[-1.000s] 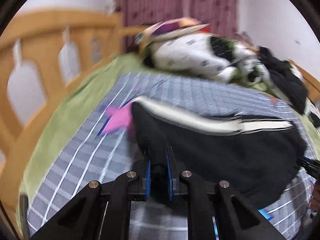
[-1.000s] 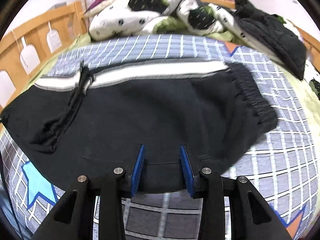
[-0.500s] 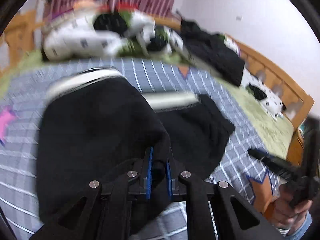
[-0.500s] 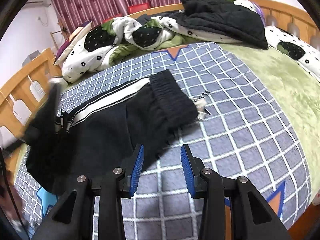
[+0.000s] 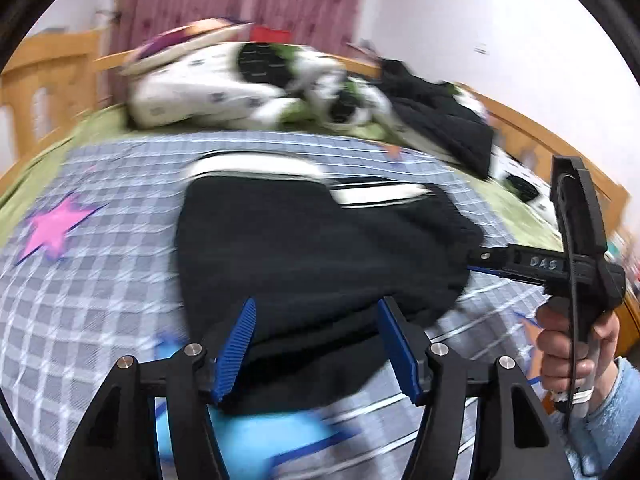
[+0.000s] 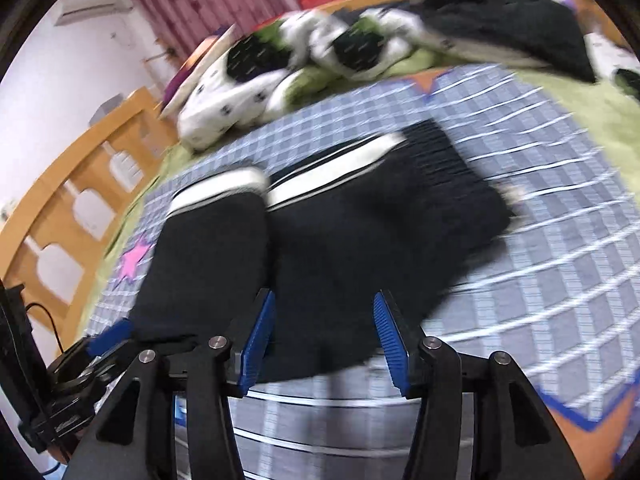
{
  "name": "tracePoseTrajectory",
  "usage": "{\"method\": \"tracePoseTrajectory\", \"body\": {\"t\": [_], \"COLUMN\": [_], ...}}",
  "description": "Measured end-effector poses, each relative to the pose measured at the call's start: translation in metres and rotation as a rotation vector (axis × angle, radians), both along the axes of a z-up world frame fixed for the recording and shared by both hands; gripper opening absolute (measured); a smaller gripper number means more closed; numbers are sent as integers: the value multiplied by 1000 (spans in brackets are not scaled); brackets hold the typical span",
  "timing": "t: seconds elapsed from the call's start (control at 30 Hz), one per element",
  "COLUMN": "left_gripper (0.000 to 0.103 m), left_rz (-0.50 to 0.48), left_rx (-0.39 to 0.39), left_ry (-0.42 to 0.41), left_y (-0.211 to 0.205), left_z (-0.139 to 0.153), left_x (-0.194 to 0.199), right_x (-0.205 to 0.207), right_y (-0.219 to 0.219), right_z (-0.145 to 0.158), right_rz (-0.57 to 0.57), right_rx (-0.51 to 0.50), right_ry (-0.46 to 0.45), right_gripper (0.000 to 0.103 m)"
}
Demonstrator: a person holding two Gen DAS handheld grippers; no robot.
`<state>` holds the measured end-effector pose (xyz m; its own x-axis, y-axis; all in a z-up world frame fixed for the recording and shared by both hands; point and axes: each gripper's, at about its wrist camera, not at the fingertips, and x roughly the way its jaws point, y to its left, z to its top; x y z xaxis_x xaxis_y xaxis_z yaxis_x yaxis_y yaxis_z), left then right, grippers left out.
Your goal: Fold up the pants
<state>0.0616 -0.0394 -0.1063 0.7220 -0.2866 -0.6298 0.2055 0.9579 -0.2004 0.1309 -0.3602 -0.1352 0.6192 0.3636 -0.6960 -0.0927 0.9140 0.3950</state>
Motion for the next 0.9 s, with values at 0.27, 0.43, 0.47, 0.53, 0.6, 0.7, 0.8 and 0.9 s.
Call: {"method": "tracePoseTrajectory", "body": {"t": [0.27, 0.43, 0.47, 0.53, 0.6, 0.7, 0.8, 0.9], "left_gripper": [61, 62, 62, 63, 63, 63, 63, 63], "left_rz": [132, 54, 47, 50, 50, 39, 10, -28], "left_rx": [-190, -181, -173, -147, -121, -92, -77, -85], "left_ry": [226, 210, 213, 204, 205, 199, 170, 151], "left_y": [60, 33, 27, 17, 11, -1, -14, -27], "left_z": [-64, -72, -73, -72, -71, -65, -56, -50], "left_x": [4, 13, 14, 15, 21, 23, 24, 24], "right_x": [36, 52, 52, 43, 35, 26, 24, 26], "right_y": [73, 95, 95, 83, 71, 54, 26, -17], "right_z": [-30, -45, -39, -8, 22, 51, 68, 79], "right_rz": [137, 225, 238, 228, 230, 207, 153, 43], "right_rx": [13, -31, -28, -11, -18, -67, -139, -172], "right_ry": [120, 169, 151, 41, -57, -146, -223, -271], "right_gripper": [54, 19, 18, 17, 17, 17, 16, 16]}}
